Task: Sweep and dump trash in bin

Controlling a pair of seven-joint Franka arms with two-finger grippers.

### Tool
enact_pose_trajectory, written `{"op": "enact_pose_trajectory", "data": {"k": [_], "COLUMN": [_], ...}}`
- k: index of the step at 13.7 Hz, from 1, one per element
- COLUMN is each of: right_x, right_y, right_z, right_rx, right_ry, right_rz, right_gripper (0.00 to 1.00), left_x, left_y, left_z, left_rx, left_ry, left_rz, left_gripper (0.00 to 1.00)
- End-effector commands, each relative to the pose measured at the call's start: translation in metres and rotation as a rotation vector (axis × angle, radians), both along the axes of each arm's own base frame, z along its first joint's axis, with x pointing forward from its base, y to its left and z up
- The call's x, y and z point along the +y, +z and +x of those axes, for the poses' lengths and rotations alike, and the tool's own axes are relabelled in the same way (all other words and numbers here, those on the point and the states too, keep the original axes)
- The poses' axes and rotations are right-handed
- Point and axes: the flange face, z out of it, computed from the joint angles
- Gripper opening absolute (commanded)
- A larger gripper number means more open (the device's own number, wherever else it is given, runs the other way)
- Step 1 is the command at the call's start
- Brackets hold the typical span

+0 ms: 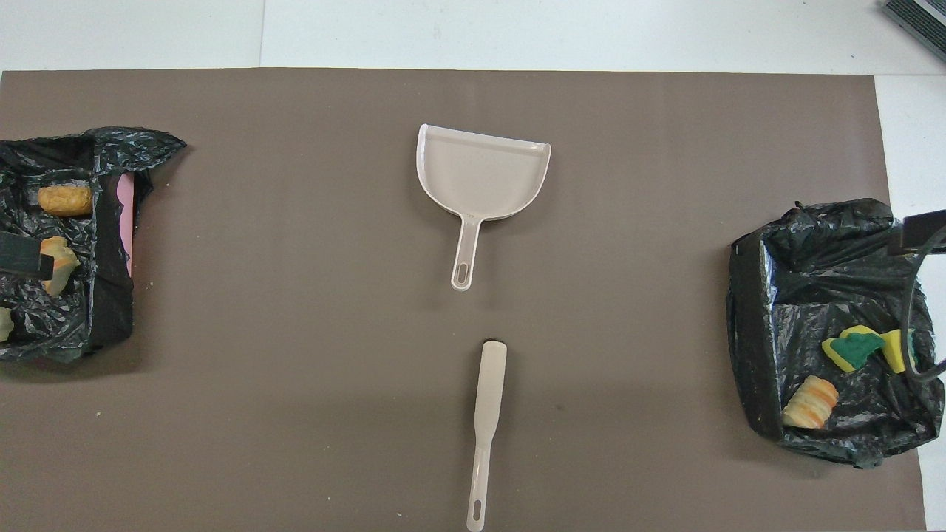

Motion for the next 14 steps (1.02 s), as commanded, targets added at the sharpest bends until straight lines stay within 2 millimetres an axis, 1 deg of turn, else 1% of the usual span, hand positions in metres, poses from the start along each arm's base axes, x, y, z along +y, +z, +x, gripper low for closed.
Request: {"op": "enact_pose_trajectory", "data": {"k": [1,2,4,7,8,9,11,12,14], "right_x": [0.004,-0.002,-0.002,-0.008,-0.006,-0.003,-0.006,-0.005,0.001], "right_y": [0.001,0.000,0.001,0.000,0.000,0.000,0.001,0.001,0.000], "right_z": [-0.005,-0.006,-0.007,-0.009,-0.009,-0.008,-0.009,-0.009,-0.009], "right_rx": [-0.003,0.000,0.001,0.003,0.003,0.003,0.006,0.003,0.009], "right_ry": [0.009,0.002,0.002,-0.009,-0.006,0.000,-0.009,-0.013,0.006], "right_rz": [0.016,0.016,0.020,0.024,0.021,0.020,0.022,0.020,0.015], "right_gripper": [1.00,1.00,1.00,1.00,1.00,1.00,1.00,1.00,1.00], "left_x": [-0.001,-0.002,-0.004,-0.011,-0.010,-0.005,0.007,0.016,0.017], "left_y": [0.000,-0.001,-0.001,-0.002,-0.003,-0.003,-0.003,-0.004,-0.004], "left_z": [-0.007,-0.007,-0.006,-0.009,-0.009,-0.009,-0.009,-0.008,-0.008], "left_rx": [-0.001,0.001,0.001,0.013,0.019,0.021,0.020,0.022,0.017], "left_ry": [-0.016,-0.020,-0.022,-0.036,-0.036,-0.042,-0.069,-0.062,-0.074], "left_rz": [-0.017,-0.018,-0.020,-0.040,-0.040,-0.040,-0.042,-0.042,-0.041], "left_gripper": [1.00,1.00,1.00,1.00,1.00,1.00,1.00,1.00,1.00]}}
